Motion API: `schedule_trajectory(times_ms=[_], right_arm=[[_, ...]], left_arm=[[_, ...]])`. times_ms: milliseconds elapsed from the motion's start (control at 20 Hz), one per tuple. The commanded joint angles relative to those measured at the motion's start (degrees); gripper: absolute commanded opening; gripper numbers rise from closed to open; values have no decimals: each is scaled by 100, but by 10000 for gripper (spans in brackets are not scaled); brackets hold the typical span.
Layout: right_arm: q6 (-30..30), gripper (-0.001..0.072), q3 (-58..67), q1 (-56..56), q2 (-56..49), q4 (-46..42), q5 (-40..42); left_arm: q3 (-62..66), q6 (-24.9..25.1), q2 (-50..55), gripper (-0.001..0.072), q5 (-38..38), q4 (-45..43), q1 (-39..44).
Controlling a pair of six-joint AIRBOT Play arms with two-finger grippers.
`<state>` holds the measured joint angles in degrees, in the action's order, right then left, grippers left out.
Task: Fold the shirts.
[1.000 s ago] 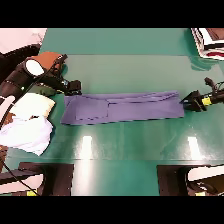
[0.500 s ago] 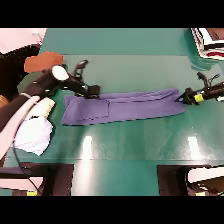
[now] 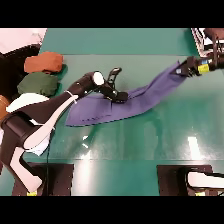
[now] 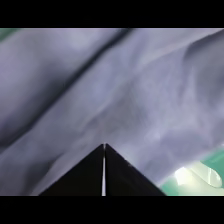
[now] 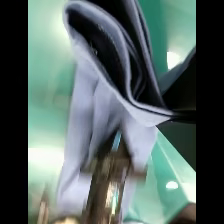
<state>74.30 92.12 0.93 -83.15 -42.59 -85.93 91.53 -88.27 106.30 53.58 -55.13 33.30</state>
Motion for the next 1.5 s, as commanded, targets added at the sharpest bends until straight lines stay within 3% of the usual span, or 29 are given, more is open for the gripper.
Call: schedule_trajectory(times_ms=[0, 250, 400, 650, 850, 900, 1100, 1250, 1300, 1450], right_arm=[[136, 12, 636, 656, 98, 361, -37], [184, 12, 826, 1241, 98, 455, 205], [146, 12, 826, 1593, 98, 560, 417], [39, 12, 826, 2702, -37, 560, 1102], [-240, 14, 826, 4009, -782, 557, 2376], [-238, 39, 826, 4332, -1040, 557, 2811], [-374, 481, 828, 5121, -1829, 560, 3744], [-363, 480, 826, 5005, -1950, 483, 2940], [-299, 445, 824, 4811, -1917, 380, 2441], [-98, 440, 343, 4168, -1528, -448, 1705]], left_arm=[[214, -24, 221, 21, -2, -92, 125], [210, -22, 221, 21, -98, -203, 122], [227, -24, 39, 21, 227, -221, -153], [225, 9, -1325, 22, 962, -1410, -1410], [227, 24, -2667, 22, 1117, -2046, -2702], [225, 24, -2920, 22, 1117, -2098, -2957], [225, 24, -3523, 23, 1342, -2118, -3676], [225, 24, -3578, 23, 1606, -2118, -3797], [221, 24, -3576, 22, 1690, -2105, -3797], [221, 24, -3578, 22, 1897, -2068, -3797]])
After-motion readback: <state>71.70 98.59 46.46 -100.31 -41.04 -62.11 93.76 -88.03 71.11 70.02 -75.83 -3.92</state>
